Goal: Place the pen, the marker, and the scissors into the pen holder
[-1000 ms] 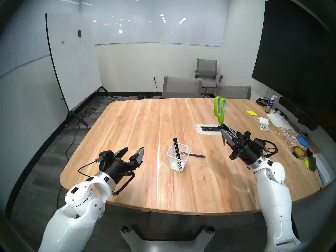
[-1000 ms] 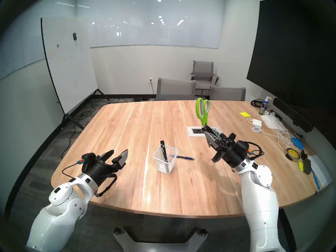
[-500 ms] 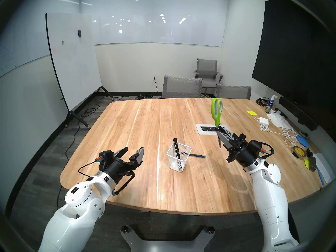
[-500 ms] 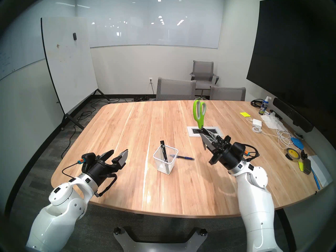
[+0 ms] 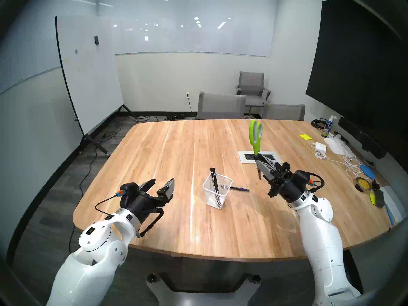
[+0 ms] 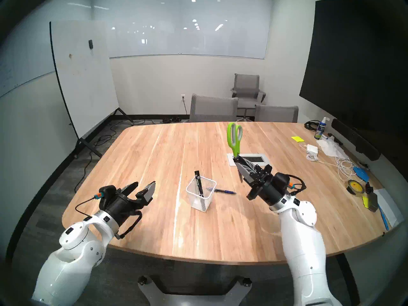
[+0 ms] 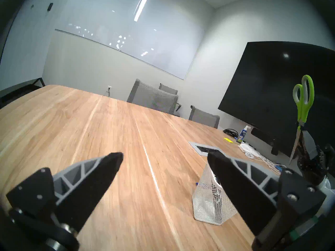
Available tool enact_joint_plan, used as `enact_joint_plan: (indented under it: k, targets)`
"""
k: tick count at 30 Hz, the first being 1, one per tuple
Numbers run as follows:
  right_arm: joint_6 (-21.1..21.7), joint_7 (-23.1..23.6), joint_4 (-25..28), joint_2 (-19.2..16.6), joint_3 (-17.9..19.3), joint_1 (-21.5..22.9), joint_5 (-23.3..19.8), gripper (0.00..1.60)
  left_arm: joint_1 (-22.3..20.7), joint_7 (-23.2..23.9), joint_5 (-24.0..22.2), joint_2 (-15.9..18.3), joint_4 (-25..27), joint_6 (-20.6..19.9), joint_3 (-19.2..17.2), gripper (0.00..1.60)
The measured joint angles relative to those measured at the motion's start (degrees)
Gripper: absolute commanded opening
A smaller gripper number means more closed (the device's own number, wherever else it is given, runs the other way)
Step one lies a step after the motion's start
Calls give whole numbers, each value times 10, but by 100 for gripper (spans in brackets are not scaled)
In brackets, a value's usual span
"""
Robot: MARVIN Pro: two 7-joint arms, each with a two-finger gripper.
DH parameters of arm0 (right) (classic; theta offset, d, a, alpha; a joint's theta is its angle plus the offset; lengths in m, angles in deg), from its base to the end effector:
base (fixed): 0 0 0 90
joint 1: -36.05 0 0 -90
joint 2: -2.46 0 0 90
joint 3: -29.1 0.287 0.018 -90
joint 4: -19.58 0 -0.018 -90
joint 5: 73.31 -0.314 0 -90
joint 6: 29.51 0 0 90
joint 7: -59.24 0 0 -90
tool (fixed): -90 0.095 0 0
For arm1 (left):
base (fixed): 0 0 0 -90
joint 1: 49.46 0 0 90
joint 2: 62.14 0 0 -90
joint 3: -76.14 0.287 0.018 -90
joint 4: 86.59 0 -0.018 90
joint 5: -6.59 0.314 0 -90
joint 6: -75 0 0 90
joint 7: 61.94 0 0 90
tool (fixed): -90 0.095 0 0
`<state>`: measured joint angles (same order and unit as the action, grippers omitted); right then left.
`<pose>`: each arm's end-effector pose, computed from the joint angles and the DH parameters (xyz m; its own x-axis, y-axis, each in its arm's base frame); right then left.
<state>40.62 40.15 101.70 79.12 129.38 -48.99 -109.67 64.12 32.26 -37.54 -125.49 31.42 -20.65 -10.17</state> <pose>0.3930 -0.0671 -0.2499 -0.4045 -0.3095 0.8606 0.7838 -0.6022 0.1518 0.3071 0.0180 -0.2619 0.1825 0.3287 0.9266 -0.3154 -0.8731 0.3718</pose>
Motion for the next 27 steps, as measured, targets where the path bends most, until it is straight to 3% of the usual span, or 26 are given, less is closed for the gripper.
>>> enact_joint_plan:
  k: [27]
  targets:
    - [-13,21,-36,16,-34,16,7,0,0,0,0,-1,0,0,0,160]
